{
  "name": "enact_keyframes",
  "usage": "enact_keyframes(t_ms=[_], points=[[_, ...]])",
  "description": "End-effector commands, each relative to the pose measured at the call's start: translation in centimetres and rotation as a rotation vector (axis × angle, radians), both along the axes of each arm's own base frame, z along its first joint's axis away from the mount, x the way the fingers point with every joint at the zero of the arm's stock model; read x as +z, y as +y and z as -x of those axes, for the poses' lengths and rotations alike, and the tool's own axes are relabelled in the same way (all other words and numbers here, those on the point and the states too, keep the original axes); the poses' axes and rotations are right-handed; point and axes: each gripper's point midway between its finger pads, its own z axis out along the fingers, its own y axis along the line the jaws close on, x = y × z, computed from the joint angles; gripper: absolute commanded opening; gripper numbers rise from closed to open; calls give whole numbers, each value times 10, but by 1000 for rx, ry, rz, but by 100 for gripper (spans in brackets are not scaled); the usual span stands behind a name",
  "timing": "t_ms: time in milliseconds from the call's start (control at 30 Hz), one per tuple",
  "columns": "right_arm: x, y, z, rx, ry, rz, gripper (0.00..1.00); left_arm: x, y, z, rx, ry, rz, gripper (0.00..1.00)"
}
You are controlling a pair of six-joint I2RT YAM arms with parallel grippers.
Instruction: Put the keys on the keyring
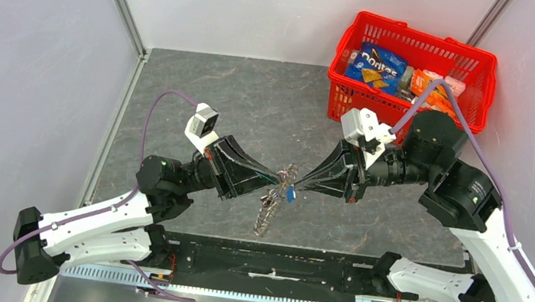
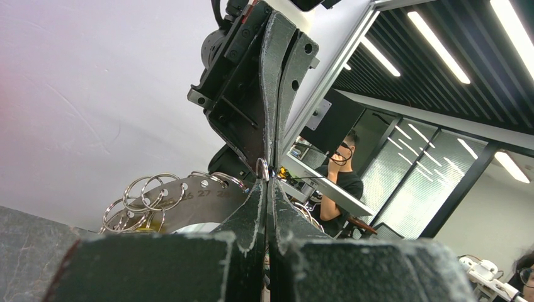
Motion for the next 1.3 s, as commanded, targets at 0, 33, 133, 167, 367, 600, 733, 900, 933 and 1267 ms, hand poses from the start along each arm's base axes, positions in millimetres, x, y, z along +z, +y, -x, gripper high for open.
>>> enact_keyframes(t_ms=[0, 33, 133, 167, 367, 600, 733, 900, 933, 1267], points=[[3, -4, 6, 16, -24, -13, 0, 22, 15, 7, -8, -21, 93, 2], [3, -4, 6, 14, -26, -13, 0, 22, 15, 7, -7, -21, 93, 2], [3, -3, 4, 7, -25, -14, 0, 22, 15, 7, -6, -22, 94, 2], [3, -2, 3, 1, -24, -13, 0, 22, 15, 7, -7, -21, 94, 2], [2, 3, -6, -28, -18, -9, 0, 22, 16, 8, -11, -21, 96, 2], [2, 6, -11, -48, -16, -6, 0, 23, 17, 10, -13, -28, 98, 2], [3, 9, -13, -47, -12, -9, 0, 21, 16, 10, -12, -27, 95, 2], [7, 8, -9, -33, -18, -21, 0, 20, 17, 9, -5, -25, 93, 2], [8, 8, -9, -31, -17, -21, 0, 20, 18, 9, -1, -25, 94, 2], [6, 7, -3, -10, -17, -18, 0, 20, 18, 6, 16, -16, 95, 2]])
